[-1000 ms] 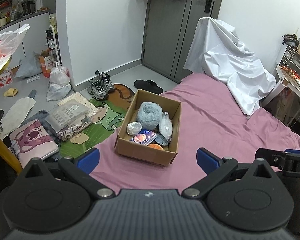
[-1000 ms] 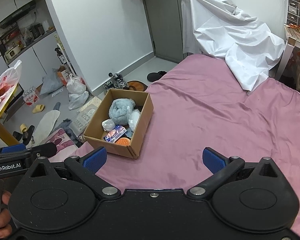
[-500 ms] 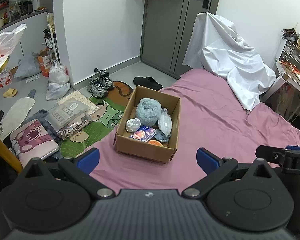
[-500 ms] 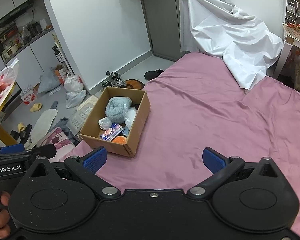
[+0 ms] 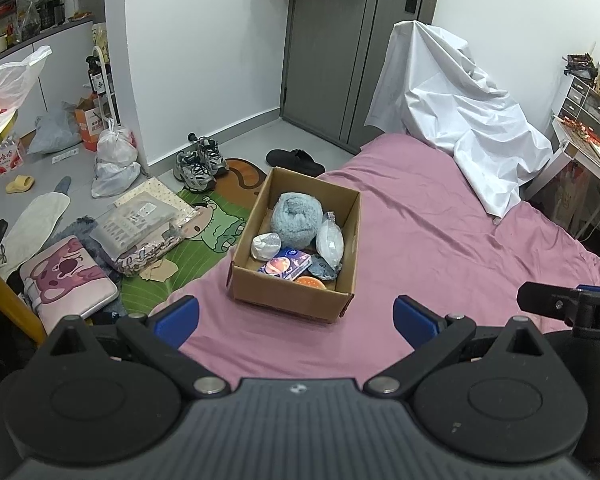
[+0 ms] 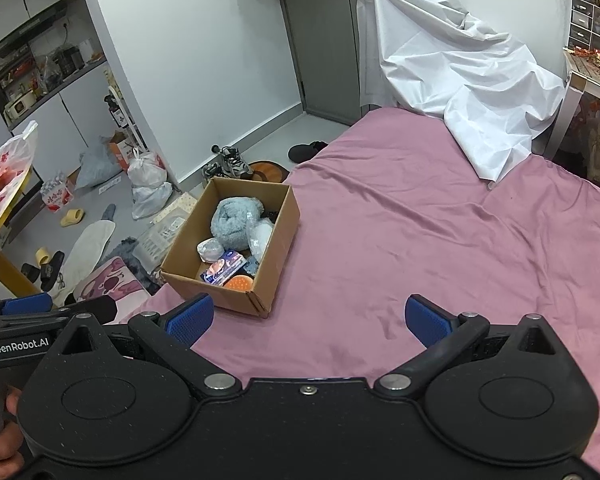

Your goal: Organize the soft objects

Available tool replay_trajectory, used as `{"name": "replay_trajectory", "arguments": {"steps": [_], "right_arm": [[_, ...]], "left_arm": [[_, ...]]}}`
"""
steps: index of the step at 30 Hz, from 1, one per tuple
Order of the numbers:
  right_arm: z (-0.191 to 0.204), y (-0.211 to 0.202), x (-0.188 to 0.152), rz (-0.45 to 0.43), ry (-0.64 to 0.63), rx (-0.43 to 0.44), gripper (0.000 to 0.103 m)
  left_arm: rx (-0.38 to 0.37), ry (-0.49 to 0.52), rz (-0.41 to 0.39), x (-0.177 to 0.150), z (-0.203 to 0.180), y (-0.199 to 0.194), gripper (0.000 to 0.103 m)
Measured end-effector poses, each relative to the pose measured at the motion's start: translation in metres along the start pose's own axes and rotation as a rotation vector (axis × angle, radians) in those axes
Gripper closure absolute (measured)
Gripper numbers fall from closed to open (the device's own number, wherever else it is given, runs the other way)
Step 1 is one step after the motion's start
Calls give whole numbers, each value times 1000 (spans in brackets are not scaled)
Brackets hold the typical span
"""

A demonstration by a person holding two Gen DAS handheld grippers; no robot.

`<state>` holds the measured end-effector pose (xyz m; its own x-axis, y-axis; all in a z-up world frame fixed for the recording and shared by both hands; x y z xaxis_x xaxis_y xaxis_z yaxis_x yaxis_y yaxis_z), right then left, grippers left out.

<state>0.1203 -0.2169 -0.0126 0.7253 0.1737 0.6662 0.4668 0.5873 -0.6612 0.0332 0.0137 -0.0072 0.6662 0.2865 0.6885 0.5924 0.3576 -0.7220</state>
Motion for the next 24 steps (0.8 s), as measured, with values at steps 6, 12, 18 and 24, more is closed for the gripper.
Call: {"name": "replay_trajectory", "arguments": {"steps": [6, 12, 18, 24], "right_arm": [[1, -1, 4, 1, -8, -5, 0], [2, -2, 5, 4, -7, -5, 0], [2, -1, 5, 8, -3, -9, 0], [5, -1, 4, 12, -5, -7, 0]], "left_arm": [[-4, -3, -2, -3, -1, 0, 1], [-2, 0, 1, -3, -1, 1, 1], [-3, 1, 2, -3, 0, 1, 1], [-1, -3, 5, -6, 3, 2, 1]]}}
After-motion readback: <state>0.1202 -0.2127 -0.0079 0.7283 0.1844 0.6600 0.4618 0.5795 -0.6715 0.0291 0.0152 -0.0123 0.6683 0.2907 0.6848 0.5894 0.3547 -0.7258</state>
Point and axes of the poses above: each gripper's, at about its wrist camera, not at the fingertips, and y roughly the way its jaws point, z to its left, x to its top, the point moved 3 cm from there along y, roughly the way its jaws point, and after that the axes turned 13 degrees about x, right-handed, at the moved point
